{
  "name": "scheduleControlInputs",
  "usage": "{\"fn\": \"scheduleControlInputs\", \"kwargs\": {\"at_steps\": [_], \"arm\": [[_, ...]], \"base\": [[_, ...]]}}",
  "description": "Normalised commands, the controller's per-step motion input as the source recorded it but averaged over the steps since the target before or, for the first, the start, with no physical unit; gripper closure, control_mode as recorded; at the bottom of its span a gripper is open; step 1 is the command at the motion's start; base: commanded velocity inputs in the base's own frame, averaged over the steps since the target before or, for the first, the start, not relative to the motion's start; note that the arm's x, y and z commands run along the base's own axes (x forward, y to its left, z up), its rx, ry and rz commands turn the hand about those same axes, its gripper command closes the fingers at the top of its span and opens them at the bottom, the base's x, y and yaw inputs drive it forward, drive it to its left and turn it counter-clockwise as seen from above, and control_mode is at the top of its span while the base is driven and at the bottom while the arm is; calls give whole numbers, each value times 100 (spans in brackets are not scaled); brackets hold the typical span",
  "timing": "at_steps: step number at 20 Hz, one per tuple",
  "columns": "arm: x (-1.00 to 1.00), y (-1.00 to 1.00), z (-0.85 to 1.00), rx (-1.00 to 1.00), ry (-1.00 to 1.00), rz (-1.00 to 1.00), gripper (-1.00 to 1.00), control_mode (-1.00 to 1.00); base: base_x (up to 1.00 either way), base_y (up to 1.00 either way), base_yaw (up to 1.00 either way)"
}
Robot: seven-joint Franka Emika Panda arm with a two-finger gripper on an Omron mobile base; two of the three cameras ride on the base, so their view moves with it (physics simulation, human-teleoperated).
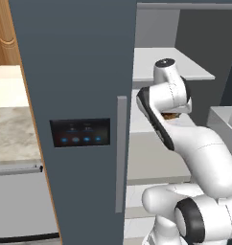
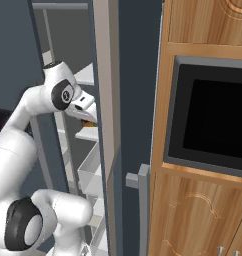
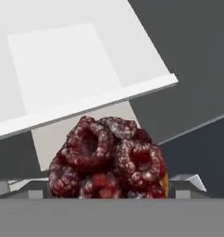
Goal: Take the cakes from the fridge and place them on the empty tray on the dining counter.
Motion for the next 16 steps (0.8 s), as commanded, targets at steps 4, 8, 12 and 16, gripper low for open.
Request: {"fn": "scheduleControlInputs", "kwargs": {"at_steps": [4, 8, 12, 16], "arm": [[-100, 0, -22, 13, -29, 13, 100, -100], [-100, 1, -13, 14, -23, 8, 100, -100], [-90, 2, 5, 14, -13, 4, 100, -100], [-9, 2, 25, 0, 0, 0, 100, -100]], "base": [[0, 0, 0], [0, 0, 0], [0, 0, 0], [0, 0, 0]]}}
